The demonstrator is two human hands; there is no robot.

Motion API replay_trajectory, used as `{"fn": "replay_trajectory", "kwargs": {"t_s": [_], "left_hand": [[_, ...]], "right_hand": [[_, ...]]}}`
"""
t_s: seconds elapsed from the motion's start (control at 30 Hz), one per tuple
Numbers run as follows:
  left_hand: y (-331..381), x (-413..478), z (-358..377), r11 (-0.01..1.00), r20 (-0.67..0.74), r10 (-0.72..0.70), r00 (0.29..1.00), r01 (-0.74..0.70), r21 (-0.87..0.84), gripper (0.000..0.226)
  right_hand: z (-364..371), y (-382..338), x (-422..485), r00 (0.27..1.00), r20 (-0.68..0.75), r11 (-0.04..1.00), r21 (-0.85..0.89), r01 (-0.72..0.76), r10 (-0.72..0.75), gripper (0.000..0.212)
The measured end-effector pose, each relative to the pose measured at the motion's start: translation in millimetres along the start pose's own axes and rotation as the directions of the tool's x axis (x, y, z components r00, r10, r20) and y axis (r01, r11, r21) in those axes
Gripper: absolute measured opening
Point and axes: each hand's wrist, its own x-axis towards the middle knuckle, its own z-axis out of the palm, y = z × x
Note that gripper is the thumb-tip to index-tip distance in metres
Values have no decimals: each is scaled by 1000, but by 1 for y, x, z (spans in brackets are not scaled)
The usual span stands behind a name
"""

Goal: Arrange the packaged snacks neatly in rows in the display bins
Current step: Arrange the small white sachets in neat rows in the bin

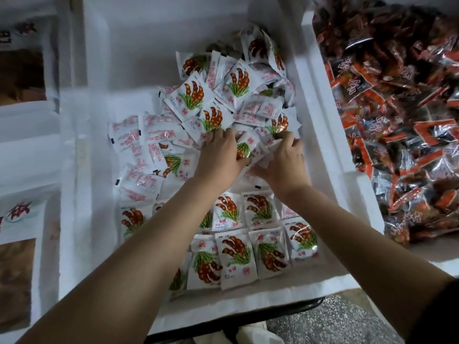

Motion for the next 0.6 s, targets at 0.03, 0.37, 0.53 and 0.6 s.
{"fn": "replay_trajectory", "kwargs": {"t_s": [0.03, 0.37, 0.53, 0.6], "left_hand": [[0, 1, 1, 1000, 6, -13, 1000, 13, -4, 53], [4, -13, -7, 968, -88, 26, 996, -47, -246, 37], [2, -33, -24, 918, -246, -113, 963, 6, -397, 37], [2, -40, -28, 864, -253, -185, 950, 35, -503, 35]], "right_hand": [[-1, 0, 1, 1000, 15, 998, 54, -13, 13, 75], [-20, 2, 10, 993, 119, 996, -86, 17, -7, 43], [-44, 7, 4, 986, 43, 986, 31, 161, -162, 31], [-56, 10, 0, 976, -11, 974, 63, 216, -216, 34]]}}
